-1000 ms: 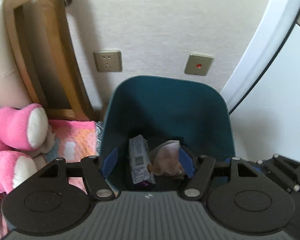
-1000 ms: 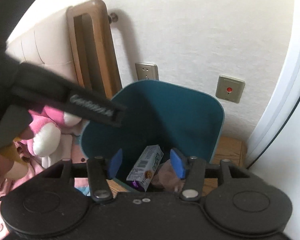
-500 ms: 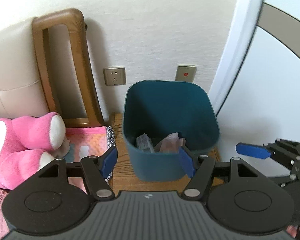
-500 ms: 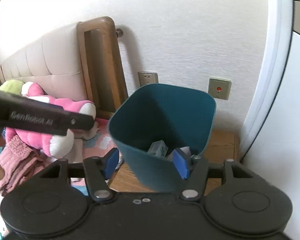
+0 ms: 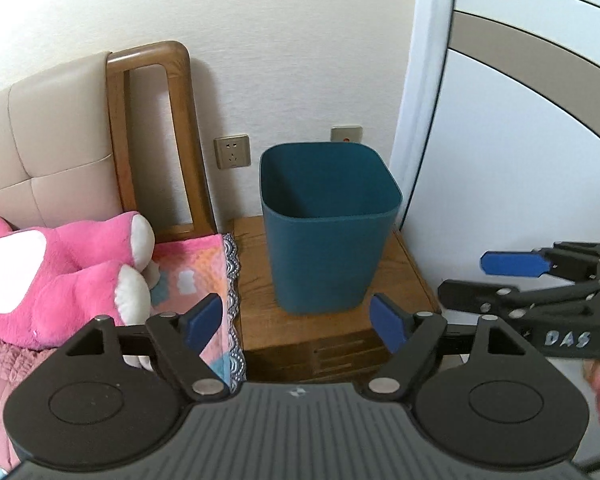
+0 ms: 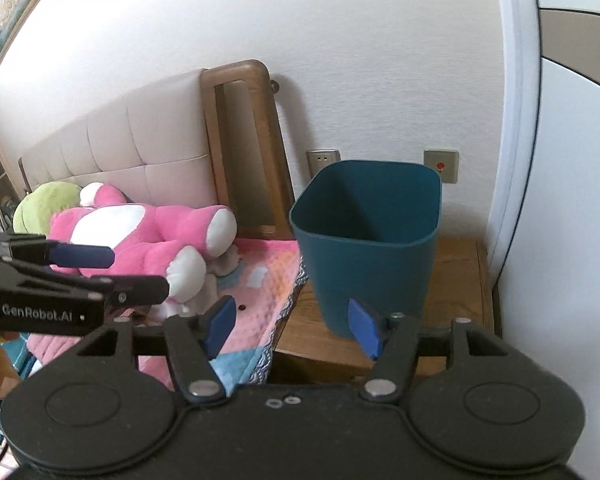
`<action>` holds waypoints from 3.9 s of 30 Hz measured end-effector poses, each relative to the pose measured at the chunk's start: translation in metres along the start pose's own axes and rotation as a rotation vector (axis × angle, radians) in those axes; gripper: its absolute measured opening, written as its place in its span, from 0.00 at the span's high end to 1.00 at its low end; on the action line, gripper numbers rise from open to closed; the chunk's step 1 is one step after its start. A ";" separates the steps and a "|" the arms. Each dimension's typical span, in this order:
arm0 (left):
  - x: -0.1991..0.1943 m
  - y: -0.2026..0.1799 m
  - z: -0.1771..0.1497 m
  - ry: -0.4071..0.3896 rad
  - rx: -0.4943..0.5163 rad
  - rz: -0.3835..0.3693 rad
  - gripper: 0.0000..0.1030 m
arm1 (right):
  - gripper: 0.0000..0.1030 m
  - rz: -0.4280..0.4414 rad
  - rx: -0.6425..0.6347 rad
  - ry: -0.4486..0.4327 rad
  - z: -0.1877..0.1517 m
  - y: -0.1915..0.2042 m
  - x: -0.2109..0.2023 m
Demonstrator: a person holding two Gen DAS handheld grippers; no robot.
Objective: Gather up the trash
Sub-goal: 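Lower both grippers back down to the floor trash, then grasp the red plastic bag with left gripper while right grasps crumpled grey paper, then lift both held items up to the teal wastebasket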
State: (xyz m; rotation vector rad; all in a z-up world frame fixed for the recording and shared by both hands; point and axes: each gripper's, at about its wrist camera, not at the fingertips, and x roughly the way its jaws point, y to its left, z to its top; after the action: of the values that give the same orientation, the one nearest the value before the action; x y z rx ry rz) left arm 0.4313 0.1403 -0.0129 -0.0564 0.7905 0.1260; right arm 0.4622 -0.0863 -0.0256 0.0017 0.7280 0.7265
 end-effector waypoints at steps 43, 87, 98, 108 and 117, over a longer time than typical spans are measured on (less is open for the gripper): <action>0.502 -0.024 -0.523 0.793 -0.347 0.221 0.02 | 0.28 -0.051 0.091 0.728 -0.574 -0.179 0.356; 0.530 0.022 -0.544 0.855 -0.515 0.254 0.49 | 0.82 -0.263 0.314 0.666 -0.591 -0.221 0.340; 0.406 0.025 -0.426 0.769 -0.564 0.118 0.50 | 0.82 -0.240 0.382 0.523 -0.463 -0.176 0.226; 0.474 -0.020 -0.455 0.779 -0.456 0.072 0.52 | 0.82 -0.228 0.254 0.478 -0.453 -0.166 0.235; 0.366 0.012 -0.402 0.704 -0.450 -0.023 0.52 | 0.82 -0.228 0.300 0.511 -0.454 -0.145 0.202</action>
State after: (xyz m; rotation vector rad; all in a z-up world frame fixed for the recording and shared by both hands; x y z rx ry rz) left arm 0.4013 0.1464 -0.5553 -0.5594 1.4516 0.2681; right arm 0.3785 -0.1837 -0.5275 0.0064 1.2995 0.3925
